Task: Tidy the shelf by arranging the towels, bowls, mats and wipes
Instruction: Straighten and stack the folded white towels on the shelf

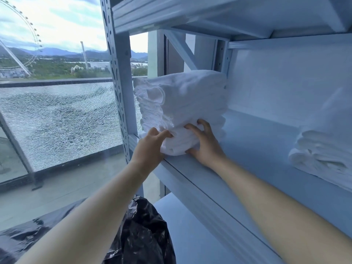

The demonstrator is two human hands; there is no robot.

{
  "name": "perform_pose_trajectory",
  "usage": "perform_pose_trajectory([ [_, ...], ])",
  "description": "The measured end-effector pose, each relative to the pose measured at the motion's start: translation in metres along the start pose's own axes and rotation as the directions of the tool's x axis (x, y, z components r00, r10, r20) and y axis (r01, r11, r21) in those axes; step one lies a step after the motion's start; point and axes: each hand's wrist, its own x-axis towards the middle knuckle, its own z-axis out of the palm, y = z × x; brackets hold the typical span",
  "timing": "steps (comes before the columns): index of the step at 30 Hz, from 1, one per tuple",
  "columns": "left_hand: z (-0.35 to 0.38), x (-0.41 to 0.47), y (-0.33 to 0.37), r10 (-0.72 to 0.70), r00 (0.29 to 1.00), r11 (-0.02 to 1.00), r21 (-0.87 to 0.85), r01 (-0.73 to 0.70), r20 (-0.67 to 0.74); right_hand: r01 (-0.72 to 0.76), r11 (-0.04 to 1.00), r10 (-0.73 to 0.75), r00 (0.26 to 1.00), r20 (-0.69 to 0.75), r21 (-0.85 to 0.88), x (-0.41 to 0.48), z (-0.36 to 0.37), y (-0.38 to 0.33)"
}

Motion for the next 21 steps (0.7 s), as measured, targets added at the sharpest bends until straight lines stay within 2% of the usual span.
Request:
perform_pose_trajectory([
  [7, 0.009, 0.012, 0.002, -0.019, 1.000, 1.000, 0.024, 0.019, -0.016, -0.009, 1.000, 0.009, 1.000, 0.021, 0.005, 0.015, 0.005, 0.012],
  [21, 0.023, 0.029, -0.001, -0.026, 0.998, 1.000, -0.018, 0.025, -0.051, -0.029, 1.000, 0.030, 0.997, -0.077, 0.007, 0.021, 0.022, 0.029],
])
